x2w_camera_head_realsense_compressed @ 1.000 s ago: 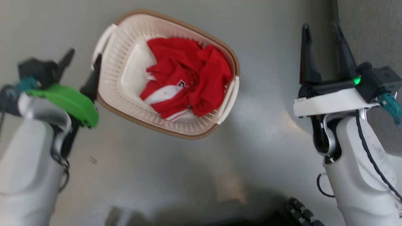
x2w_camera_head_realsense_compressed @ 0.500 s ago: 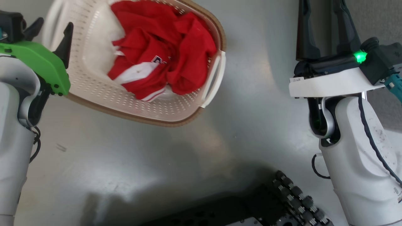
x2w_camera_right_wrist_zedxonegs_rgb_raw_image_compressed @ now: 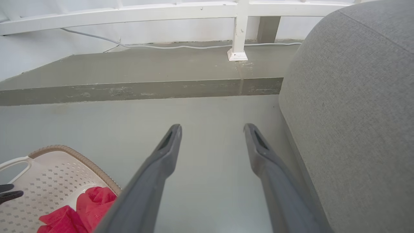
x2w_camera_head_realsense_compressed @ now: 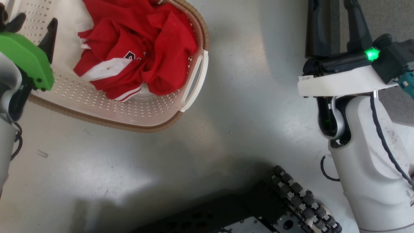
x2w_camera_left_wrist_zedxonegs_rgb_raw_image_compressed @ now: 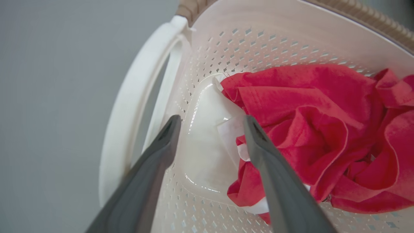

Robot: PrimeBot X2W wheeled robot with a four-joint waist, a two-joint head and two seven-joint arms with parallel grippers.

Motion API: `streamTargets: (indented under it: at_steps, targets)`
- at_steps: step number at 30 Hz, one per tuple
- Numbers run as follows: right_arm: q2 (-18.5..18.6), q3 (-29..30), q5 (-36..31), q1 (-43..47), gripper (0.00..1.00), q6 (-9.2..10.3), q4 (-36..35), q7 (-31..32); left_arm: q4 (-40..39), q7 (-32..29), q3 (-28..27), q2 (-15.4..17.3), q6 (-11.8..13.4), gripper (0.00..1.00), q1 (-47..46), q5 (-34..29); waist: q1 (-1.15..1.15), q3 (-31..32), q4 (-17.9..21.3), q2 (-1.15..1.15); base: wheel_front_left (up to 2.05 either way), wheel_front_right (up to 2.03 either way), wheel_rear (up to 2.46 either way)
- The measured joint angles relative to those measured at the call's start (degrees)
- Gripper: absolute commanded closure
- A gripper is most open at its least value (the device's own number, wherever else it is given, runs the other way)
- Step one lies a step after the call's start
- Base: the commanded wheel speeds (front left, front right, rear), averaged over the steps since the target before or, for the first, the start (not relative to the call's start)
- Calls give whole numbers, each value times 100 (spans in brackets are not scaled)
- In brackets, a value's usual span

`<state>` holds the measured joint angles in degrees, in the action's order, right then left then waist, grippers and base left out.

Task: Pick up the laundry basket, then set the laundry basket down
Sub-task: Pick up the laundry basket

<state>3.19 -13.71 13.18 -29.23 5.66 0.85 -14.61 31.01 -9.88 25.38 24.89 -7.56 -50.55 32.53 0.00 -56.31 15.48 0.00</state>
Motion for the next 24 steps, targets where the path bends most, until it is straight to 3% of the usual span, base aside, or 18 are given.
streamTargets:
  at_steps: [9,24]
  targets:
    - [-3,4,96,-6,0,38,26,0,198,179,258,-15,0,0,-136,203,0,-13,-50,0,0,0,0]
    - [-5,201,32,-25,0,56,215,0,219,1237,586,-80,0,0,-375,103,0,240,-329,0,0,0,0]
